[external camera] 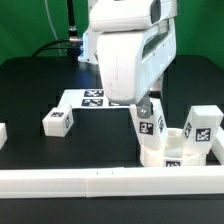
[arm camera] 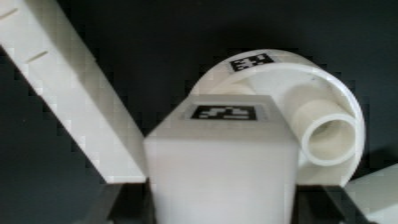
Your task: Assemble stool
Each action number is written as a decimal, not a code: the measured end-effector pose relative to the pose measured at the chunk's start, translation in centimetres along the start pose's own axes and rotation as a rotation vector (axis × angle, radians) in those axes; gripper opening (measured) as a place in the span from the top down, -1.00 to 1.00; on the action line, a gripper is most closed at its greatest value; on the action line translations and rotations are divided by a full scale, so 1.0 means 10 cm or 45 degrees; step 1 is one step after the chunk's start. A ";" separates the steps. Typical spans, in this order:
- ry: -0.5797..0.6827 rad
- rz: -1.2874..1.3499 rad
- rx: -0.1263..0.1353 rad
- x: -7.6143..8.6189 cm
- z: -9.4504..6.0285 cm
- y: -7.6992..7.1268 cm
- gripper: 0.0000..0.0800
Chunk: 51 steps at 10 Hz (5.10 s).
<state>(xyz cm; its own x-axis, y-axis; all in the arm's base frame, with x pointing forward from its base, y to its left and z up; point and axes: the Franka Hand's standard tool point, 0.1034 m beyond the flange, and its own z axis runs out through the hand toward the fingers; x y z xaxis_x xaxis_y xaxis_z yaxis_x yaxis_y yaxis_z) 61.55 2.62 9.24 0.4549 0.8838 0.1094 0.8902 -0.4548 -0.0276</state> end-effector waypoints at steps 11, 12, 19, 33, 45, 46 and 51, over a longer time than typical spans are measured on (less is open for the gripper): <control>0.111 1.355 -0.062 0.21 0.03 -0.15 0.15; 0.123 1.470 -0.066 0.21 0.03 -0.14 0.15; 0.139 1.904 -0.038 0.18 0.03 -0.13 0.15; 0.189 3.206 0.225 0.15 0.07 -0.22 0.15; 0.205 2.205 0.105 0.34 -0.23 -0.19 -0.62; 0.201 2.032 0.075 0.35 -0.22 -0.16 -0.62; 0.197 1.535 0.028 0.36 -0.17 -0.10 -0.62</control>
Offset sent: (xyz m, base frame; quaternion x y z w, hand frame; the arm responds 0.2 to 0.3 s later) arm -0.0223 0.0164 -0.0034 0.0024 0.0230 0.2659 0.9637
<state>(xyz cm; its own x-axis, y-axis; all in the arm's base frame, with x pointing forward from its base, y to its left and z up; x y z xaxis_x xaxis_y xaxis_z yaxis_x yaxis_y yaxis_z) 62.21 6.09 11.40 0.9846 -0.1281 0.1190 -0.1011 -0.9724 -0.2103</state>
